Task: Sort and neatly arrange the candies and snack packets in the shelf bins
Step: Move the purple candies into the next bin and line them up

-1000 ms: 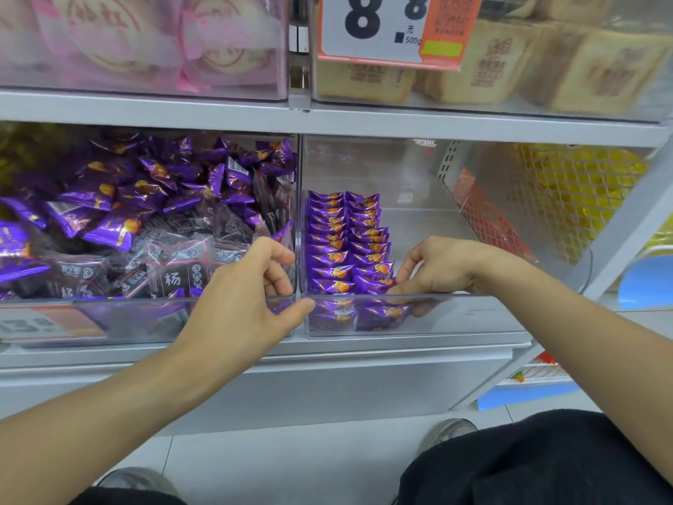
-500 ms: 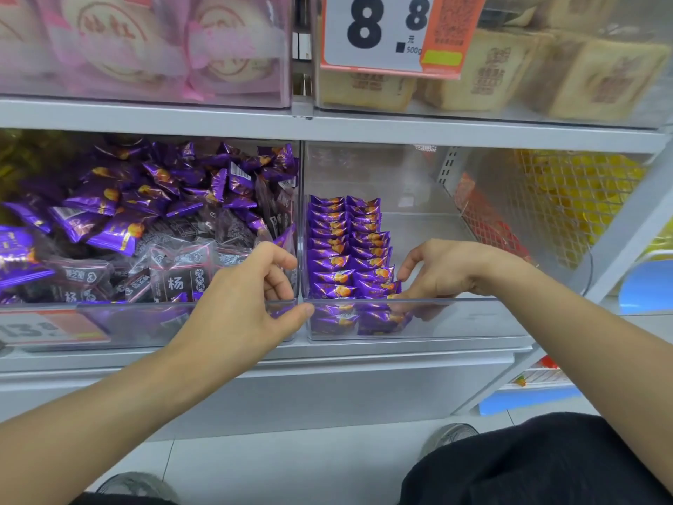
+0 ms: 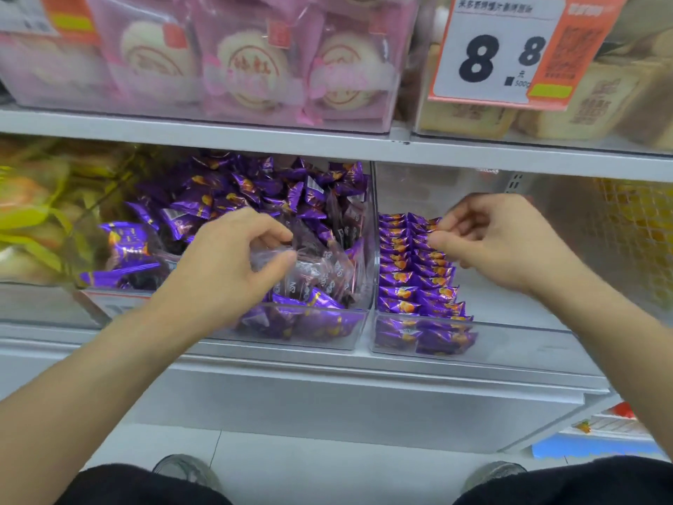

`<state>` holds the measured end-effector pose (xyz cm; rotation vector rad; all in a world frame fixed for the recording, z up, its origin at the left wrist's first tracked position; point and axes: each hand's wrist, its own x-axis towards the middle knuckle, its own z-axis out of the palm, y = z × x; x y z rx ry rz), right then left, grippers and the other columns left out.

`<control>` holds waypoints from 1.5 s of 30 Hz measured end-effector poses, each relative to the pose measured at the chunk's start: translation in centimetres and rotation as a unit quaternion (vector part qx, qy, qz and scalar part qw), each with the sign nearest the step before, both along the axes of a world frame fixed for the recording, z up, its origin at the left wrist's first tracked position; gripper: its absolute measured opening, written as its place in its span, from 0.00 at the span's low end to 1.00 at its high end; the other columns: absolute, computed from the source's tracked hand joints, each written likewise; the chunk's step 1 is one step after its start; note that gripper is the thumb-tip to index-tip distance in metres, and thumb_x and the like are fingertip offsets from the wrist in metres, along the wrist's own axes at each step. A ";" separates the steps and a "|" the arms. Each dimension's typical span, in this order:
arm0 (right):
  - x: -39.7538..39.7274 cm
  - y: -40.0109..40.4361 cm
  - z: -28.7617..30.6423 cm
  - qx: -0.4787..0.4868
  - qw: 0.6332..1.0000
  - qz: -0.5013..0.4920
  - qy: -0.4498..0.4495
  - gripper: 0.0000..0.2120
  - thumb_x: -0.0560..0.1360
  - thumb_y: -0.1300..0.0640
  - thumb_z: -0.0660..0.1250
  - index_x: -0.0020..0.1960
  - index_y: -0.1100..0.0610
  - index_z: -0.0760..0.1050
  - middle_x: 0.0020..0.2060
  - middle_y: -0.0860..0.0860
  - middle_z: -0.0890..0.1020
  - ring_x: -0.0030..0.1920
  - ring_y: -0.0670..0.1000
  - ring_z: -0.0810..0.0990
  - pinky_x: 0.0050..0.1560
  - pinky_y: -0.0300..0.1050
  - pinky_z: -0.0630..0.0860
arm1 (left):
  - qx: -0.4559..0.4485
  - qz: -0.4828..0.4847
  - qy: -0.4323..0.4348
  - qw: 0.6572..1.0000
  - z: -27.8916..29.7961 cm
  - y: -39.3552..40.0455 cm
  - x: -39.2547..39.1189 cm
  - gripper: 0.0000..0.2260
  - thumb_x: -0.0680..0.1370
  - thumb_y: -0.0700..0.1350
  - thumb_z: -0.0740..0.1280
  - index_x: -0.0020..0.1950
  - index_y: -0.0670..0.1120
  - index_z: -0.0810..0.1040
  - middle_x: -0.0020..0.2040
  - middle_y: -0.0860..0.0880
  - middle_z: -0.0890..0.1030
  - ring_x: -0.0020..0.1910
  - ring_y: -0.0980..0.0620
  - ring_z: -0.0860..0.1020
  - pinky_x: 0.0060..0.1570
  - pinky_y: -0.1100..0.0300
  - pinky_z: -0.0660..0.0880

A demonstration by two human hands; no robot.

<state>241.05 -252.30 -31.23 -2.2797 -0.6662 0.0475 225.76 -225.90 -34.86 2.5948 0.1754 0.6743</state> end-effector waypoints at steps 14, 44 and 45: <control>-4.0 20.2 -2.5 0.009 0.974 0.190 -0.119 0.10 0.73 0.59 0.71 0.54 0.57 0.81 0.46 0.49 0.84 0.44 0.47 0.81 0.51 0.41 0.78 | -0.049 0.148 0.009 0.988 -1.5 6.9 -2.1 0.24 0.67 0.45 0.79 0.62 0.46 0.81 0.52 0.47 0.82 0.50 0.50 0.80 0.51 0.66 0.70; -8.3 8.3 -1.1 0.320 0.907 0.015 0.275 0.05 0.82 0.62 0.60 0.53 0.63 0.73 0.41 0.61 0.84 0.37 0.57 0.86 0.36 0.51 0.84 | -0.544 0.020 0.024 0.838 0.8 0.2 -3.5 0.11 0.72 0.33 0.73 0.51 0.44 0.84 0.44 0.41 0.86 0.40 0.47 0.83 0.45 0.60 0.81; -8.1 7.6 -1.1 0.329 0.903 0.002 0.276 0.06 0.83 0.61 0.59 0.52 0.62 0.74 0.38 0.58 0.84 0.35 0.56 0.85 0.35 0.52 0.84 | -0.563 0.004 0.032 0.826 0.8 -0.4 -3.4 0.10 0.72 0.31 0.72 0.49 0.43 0.85 0.44 0.39 0.86 0.41 0.45 0.83 0.47 0.57 0.82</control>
